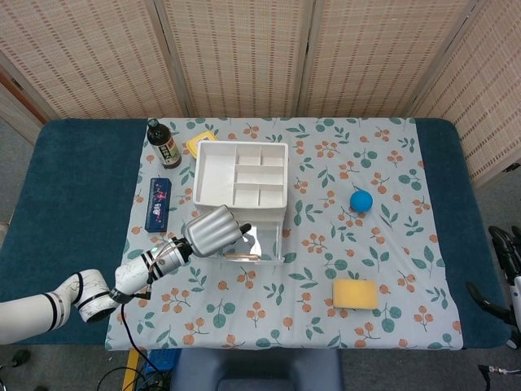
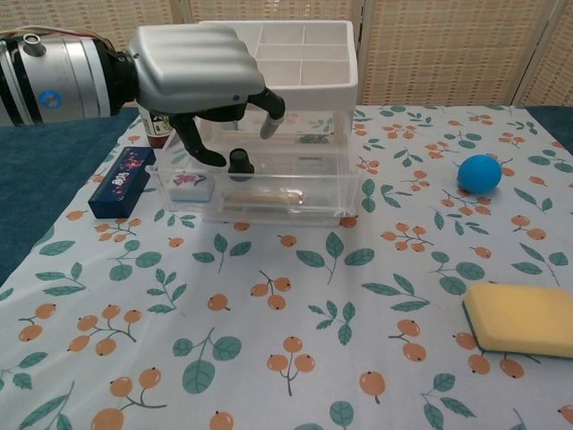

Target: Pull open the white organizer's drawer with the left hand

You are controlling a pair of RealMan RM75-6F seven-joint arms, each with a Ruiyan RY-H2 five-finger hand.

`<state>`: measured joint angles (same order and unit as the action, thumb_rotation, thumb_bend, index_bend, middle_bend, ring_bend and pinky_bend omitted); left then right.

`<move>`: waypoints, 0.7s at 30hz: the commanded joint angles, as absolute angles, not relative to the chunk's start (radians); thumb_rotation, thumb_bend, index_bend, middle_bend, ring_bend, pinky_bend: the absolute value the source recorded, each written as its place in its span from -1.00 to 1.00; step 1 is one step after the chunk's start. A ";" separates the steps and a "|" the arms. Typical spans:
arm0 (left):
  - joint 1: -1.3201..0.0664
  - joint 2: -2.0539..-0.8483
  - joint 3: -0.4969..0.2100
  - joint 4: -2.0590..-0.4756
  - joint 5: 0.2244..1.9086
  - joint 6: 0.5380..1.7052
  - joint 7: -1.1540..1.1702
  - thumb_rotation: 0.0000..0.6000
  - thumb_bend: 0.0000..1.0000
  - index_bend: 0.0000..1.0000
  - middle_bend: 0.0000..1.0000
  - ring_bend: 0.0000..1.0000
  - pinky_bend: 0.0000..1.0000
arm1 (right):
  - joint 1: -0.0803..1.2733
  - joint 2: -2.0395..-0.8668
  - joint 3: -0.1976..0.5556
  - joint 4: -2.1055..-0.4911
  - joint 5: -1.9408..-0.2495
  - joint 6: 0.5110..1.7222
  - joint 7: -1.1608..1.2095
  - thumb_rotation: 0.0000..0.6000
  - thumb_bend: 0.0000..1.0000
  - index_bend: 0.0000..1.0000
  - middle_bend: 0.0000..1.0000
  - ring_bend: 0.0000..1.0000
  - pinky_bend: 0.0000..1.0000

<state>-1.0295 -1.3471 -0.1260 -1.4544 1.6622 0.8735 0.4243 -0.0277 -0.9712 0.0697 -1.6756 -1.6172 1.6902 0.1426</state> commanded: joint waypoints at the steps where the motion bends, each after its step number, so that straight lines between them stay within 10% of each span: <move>1: -1.037 -1.354 -0.126 -1.456 1.659 0.868 0.429 1.00 -0.65 -0.17 0.86 0.97 1.00 | -0.028 -0.971 0.070 -1.674 -1.616 1.690 0.145 1.00 -0.47 -1.00 -0.79 -1.00 -0.99; 21: -1.066 -1.403 -0.134 -1.420 1.611 0.850 0.458 1.00 -0.65 -0.11 0.87 0.97 1.00 | -0.030 -0.976 0.073 -1.657 -1.607 1.688 0.163 1.00 -0.47 -1.00 -0.79 -1.00 -0.99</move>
